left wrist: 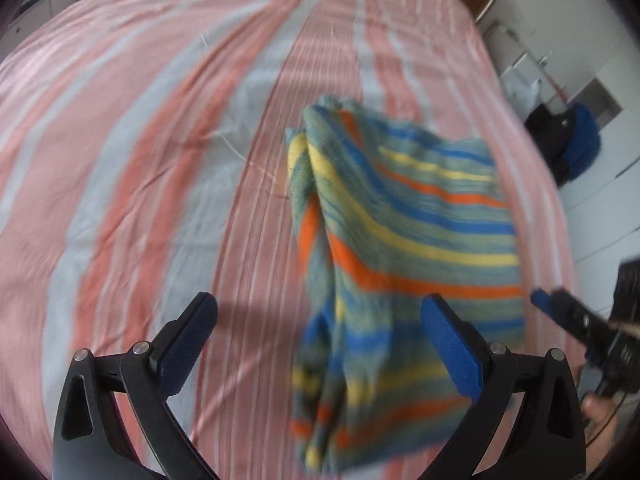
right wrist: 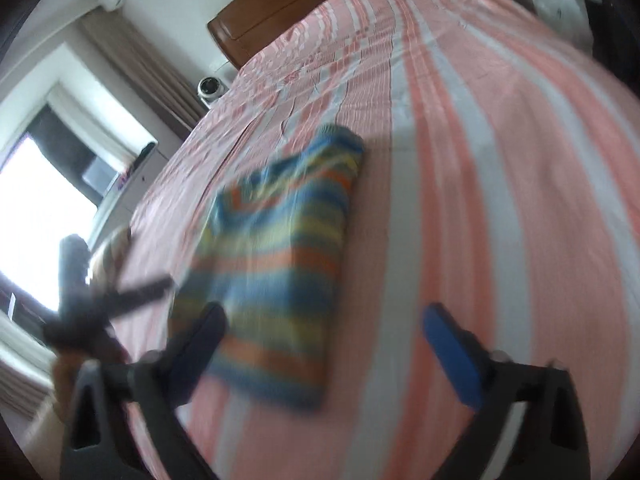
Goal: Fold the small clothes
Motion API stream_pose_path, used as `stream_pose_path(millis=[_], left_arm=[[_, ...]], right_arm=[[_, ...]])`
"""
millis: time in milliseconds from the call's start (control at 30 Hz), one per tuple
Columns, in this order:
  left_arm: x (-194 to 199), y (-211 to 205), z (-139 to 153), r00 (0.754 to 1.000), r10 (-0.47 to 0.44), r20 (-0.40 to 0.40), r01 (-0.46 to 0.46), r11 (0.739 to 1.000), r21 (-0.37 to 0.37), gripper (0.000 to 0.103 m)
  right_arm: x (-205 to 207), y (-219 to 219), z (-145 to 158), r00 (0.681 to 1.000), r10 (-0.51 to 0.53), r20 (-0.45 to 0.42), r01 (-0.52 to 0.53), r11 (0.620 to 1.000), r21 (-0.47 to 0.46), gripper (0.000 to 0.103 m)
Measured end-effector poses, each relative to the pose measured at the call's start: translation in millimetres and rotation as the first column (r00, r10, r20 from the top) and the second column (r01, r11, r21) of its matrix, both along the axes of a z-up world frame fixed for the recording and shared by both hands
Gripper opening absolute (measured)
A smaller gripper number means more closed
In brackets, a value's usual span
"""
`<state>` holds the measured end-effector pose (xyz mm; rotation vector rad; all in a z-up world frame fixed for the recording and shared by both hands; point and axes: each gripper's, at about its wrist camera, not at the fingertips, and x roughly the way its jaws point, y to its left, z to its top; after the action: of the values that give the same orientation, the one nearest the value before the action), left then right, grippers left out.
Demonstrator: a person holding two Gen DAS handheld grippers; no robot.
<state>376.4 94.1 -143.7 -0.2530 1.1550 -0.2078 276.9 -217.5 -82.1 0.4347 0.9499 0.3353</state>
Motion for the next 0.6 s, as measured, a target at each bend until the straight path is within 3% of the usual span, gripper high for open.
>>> stream_pose_path(millis=[133,167,200,233,267,300,367,400,600], left_arm=[[10,-12,-9,1.0,-0.002,0.014,0.001,0.998,0.07,0.097],[10,-19,-11,1.0,-0.011,0.022,0.009,0.995,0.103,0.072],[10,-23,-11,0.999,-0.032,0.028,0.028,0.993,0.115,0.056],[11,-28,-12,0.998,-0.06,0.028,0.056,0.993,0.107,0.023],[10,-36,-10,0.998,-0.062,0.027,0.058,0.991,0.117,0.019],[9,-41,-6,0.998,-0.053,0.04,0.047,0.988,0.145,0.017],[4,-47,3,0.996,-0.051,0.069,0.038,0.984,0.175,0.014],[-1,-46,10,0.994,-0.051,0.095,0.035,0.985,0.168,0.014],[-28,-34,76,0.97,-0.062,0.236,0.038,0.994,0.104,0.013]], right_arm=[[52,24,-29,0.995,0.031,-0.092,-0.026,0.998,0.057,0.07],[58,31,-33,0.995,0.034,-0.092,-0.031,0.999,0.038,0.061],[61,42,-34,0.996,0.04,-0.078,-0.041,0.999,-0.013,0.045],[62,60,-32,0.997,0.052,-0.055,-0.059,0.989,-0.137,0.038],[60,82,-29,0.996,0.084,-0.023,-0.088,0.949,-0.304,0.035],[55,106,-25,0.991,0.132,0.02,-0.108,0.882,-0.459,0.029],[40,135,-21,0.979,0.19,0.074,-0.107,0.785,-0.61,0.024],[32,143,-17,0.972,0.212,0.104,-0.098,0.763,-0.639,0.023],[-2,135,43,0.938,0.211,0.275,-0.024,0.83,-0.558,0.023]])
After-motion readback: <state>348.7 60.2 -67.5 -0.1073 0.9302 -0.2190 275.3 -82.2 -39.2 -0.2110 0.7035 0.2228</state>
